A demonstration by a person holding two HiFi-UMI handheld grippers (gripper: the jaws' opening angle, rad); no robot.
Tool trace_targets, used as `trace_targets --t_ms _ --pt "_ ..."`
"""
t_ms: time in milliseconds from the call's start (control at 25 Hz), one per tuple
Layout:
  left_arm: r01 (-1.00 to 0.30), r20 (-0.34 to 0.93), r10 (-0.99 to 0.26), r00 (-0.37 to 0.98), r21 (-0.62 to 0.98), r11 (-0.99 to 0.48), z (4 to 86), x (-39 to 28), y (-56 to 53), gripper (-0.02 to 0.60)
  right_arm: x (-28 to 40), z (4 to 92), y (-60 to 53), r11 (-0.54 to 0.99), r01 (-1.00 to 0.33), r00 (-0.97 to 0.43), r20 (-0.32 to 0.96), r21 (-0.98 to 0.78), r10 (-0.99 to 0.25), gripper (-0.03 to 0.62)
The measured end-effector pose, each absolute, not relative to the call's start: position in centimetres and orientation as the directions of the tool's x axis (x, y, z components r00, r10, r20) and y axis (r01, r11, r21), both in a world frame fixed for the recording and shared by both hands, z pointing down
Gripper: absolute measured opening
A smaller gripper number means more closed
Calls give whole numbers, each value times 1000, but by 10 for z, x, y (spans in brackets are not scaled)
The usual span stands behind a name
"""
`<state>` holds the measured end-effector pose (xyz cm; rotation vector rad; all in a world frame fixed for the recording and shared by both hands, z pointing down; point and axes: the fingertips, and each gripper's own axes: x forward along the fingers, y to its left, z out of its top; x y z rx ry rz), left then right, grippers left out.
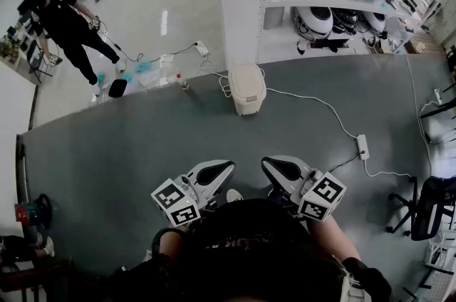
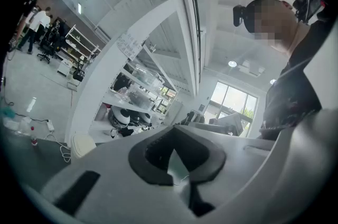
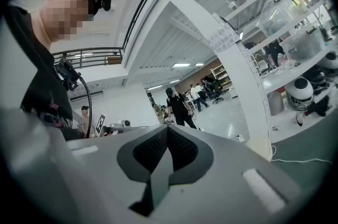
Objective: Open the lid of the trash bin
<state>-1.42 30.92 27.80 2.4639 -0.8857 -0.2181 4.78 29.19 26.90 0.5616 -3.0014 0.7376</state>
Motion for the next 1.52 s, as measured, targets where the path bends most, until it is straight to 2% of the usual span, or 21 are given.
trace_targets --t_ms 640,1520 --pt "-533 23 -597 802 481 -696 271 5 313 4 66 254 300 850 -331 -937 34 -409 -348 8" --pt "-577 -3 -665 747 494 -651 274 -37 330 3 26 254 307 870 -294 -954 61 -396 -295 8"
